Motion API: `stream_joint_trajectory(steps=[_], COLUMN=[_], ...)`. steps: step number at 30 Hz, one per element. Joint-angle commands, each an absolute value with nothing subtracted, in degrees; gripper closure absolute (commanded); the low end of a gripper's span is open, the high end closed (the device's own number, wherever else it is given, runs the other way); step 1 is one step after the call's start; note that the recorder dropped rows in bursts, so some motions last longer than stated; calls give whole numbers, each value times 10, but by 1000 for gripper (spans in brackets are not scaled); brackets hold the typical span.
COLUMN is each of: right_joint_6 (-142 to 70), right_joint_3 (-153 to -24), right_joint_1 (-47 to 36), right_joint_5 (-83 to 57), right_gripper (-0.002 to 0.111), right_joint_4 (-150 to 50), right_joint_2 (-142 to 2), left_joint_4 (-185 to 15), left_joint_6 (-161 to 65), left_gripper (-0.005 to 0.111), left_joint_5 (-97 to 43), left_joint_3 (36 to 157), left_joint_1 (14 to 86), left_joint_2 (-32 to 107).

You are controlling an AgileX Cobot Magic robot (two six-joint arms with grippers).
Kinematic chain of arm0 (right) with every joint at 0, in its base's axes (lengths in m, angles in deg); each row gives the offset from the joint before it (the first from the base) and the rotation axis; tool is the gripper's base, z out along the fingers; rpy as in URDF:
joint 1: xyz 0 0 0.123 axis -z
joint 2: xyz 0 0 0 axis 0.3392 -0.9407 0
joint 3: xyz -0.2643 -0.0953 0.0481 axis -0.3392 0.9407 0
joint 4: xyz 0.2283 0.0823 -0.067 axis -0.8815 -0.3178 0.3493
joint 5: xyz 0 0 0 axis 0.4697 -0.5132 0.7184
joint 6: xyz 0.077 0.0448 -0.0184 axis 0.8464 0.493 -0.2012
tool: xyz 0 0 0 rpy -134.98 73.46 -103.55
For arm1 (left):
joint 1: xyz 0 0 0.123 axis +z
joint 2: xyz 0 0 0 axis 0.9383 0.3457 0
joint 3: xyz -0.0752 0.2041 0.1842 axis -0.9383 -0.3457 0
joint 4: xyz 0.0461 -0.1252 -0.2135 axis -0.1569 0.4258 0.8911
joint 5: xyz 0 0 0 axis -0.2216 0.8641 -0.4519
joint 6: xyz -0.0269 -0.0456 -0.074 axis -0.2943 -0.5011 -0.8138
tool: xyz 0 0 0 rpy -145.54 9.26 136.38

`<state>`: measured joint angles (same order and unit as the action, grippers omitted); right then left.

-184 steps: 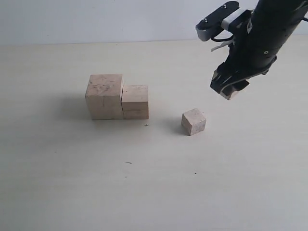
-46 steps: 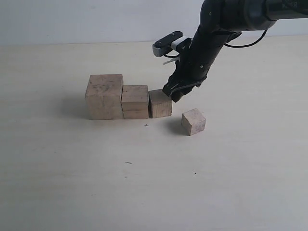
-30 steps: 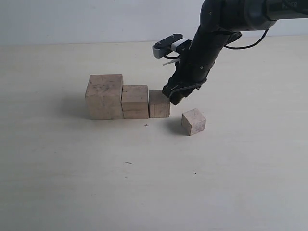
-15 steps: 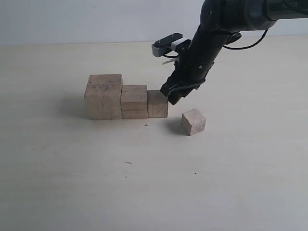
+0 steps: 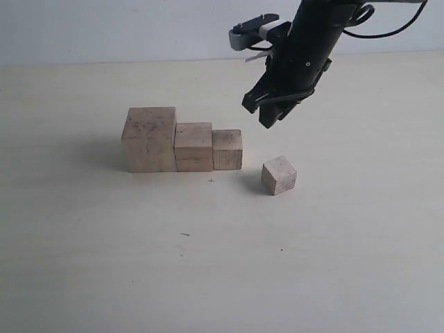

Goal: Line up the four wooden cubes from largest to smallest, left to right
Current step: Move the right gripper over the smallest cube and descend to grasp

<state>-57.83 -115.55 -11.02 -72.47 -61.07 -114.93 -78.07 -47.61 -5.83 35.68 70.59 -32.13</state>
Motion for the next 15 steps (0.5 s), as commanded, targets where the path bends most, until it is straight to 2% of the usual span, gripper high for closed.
stream_joint_trajectory(steps=[1, 6, 15], right_joint_6=[-538, -439, -424], right_joint_3=[-1159, -1137, -923], right_joint_1=[-108, -108, -108], right_joint_5=[-762, -783, -637], right_gripper=[108, 108, 108], right_joint_4=[-604, -602, -637], right_joint_2=[-1117, -1102, -1011], left_joint_4=[-782, -782, -782], left_joint_6=[-479, -479, -479], left_gripper=[107, 107, 107], left_joint_5=[-64, -64, -64], left_joint_3=[355, 355, 355], left_joint_1=[703, 703, 703], left_joint_2=[-325, -325, -325])
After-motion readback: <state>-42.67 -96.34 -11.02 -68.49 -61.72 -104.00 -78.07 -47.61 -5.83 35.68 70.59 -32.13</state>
